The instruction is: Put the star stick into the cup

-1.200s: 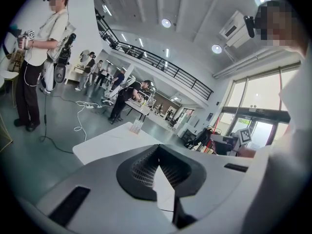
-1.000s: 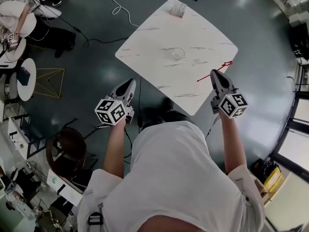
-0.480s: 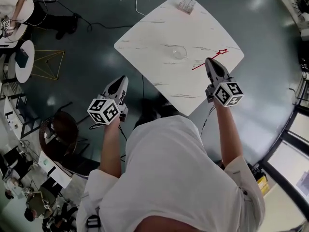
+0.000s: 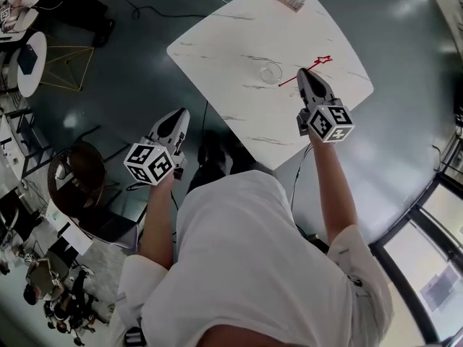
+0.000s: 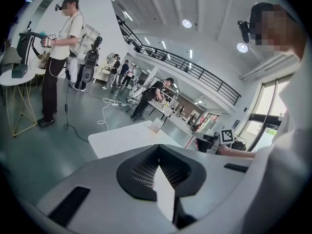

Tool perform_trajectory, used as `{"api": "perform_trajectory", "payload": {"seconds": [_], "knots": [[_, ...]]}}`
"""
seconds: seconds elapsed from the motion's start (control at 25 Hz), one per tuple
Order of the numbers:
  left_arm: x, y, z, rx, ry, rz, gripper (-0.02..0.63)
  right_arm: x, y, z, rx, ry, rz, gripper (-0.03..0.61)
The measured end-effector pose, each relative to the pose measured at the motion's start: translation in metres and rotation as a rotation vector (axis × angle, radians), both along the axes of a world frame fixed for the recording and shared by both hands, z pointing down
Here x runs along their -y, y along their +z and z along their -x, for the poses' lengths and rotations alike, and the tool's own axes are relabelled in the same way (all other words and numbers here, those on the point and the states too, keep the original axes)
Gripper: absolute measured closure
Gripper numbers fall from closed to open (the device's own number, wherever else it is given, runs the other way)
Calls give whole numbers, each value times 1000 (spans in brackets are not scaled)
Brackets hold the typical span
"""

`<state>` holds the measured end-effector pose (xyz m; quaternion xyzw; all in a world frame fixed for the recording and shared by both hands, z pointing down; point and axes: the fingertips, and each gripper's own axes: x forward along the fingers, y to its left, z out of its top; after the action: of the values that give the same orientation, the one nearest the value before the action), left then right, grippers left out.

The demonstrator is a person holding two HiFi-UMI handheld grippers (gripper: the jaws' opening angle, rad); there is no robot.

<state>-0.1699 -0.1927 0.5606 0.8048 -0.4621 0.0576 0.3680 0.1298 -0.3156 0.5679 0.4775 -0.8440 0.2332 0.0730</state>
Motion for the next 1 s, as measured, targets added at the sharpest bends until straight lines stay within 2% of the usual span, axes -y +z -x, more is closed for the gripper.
{"api": "perform_trajectory", "payload": {"seconds": [0.4, 1.0], "knots": [[-9, 16, -15, 27, -34, 54, 600, 31, 68, 1, -11, -24, 53, 551], [-23, 40, -41, 39, -27, 122, 600, 32, 139, 10, -10, -37, 162, 549]]}}
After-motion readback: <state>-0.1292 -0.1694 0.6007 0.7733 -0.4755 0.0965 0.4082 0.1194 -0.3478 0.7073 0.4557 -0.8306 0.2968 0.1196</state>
